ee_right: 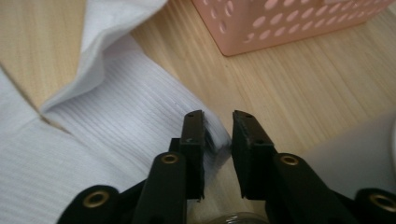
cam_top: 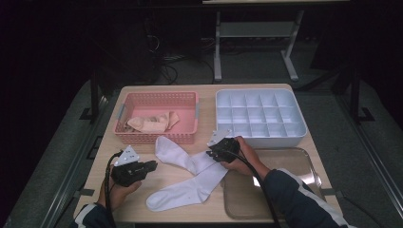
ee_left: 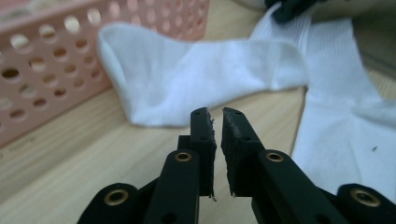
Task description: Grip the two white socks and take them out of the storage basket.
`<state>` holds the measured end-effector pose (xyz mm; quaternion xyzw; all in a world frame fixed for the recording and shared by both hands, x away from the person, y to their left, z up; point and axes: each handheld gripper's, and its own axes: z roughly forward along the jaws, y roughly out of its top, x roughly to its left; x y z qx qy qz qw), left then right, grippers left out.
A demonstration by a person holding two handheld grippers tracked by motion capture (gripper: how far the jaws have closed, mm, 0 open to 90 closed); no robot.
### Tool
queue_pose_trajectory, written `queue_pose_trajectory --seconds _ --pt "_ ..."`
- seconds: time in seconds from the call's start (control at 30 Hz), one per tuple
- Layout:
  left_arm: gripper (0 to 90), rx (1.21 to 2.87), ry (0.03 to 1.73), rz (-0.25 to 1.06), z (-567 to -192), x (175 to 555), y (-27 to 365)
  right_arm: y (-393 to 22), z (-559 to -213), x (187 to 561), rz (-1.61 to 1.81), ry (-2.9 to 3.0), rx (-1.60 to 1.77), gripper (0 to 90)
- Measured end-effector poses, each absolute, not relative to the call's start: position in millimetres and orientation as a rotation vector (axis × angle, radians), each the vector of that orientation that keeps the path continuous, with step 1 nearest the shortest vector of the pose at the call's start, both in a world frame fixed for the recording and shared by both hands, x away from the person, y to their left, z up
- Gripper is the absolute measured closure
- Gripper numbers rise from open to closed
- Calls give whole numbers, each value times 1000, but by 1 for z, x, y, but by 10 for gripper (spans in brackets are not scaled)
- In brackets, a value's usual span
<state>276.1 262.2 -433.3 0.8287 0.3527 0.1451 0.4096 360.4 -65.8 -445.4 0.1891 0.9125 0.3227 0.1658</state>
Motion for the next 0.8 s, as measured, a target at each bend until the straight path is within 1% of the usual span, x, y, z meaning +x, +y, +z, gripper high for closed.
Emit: queue_pose_trajectory --seconds 0.07,0.1,0.2,0.23,0.33,0.43,0.5,0.6,0.67,0.7,0.8 --pt "800 2124 884 353 -438 275 265 -67 -446 361 928 2600 549 690" --pt "790 2151 889 353 -442 274 268 -67 -445 361 936 2602 560 687" --pt "753 2200 877 388 -448 272 273 -66 -439 360 1018 2604 572 650" --pt "745 2203 886 381 -451 271 277 -65 -437 359 1045 2606 580 642" --pt "683 2205 888 392 -456 269 284 -58 -429 352 1130 2635 540 598" --pt "631 2182 896 371 -460 269 289 -44 -426 341 1191 2695 467 565" --pt "597 2207 895 371 -463 269 288 -37 -428 338 1199 2737 445 526" --pt "547 2193 900 359 -467 270 287 -27 -436 336 1170 2775 437 505" --pt "517 2172 904 350 -469 271 288 -23 -440 337 1148 2777 464 536" --pt "491 2156 908 349 -470 271 288 -22 -443 340 1144 2784 463 566" --pt "472 2138 913 348 -471 271 288 -19 -446 339 1140 2803 440 757"
